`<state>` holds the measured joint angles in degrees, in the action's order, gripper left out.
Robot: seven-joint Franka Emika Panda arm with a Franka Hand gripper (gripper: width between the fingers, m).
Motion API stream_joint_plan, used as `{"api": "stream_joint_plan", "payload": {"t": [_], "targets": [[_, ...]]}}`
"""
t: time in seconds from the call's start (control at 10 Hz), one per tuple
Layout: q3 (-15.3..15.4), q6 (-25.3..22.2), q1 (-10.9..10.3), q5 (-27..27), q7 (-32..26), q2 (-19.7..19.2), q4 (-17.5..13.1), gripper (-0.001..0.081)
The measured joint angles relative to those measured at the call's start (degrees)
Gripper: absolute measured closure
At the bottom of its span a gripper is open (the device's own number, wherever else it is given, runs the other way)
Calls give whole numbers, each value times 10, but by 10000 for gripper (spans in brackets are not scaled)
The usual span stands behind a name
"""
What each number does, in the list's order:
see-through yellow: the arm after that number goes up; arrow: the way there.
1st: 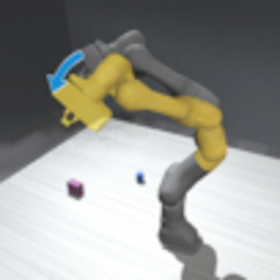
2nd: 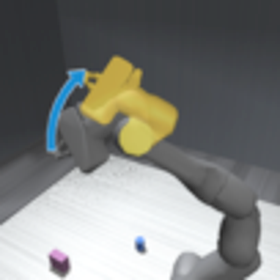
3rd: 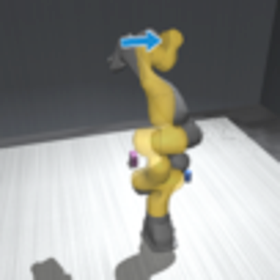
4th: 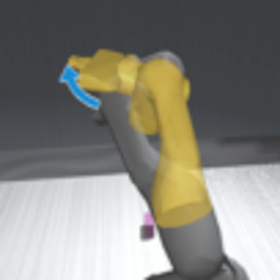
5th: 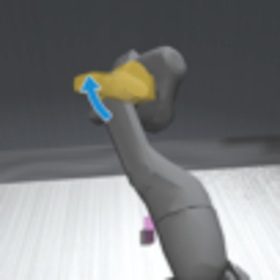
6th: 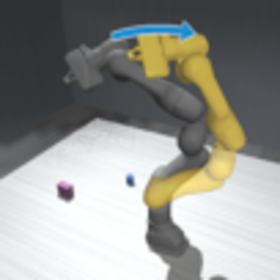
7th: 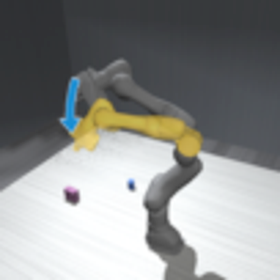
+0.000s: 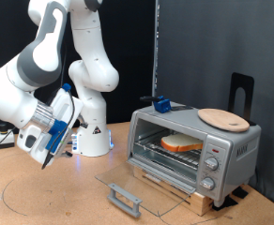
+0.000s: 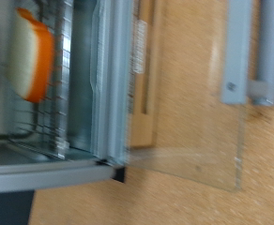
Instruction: Make a piece of toast with the oven
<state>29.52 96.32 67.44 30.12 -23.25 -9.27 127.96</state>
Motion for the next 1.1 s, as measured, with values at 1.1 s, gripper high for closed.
{"api": "stream_joint_plan", "payload": {"t": [1.1], "targets": [[-3,49,-14,-35,66,-125,11,-3]]}}
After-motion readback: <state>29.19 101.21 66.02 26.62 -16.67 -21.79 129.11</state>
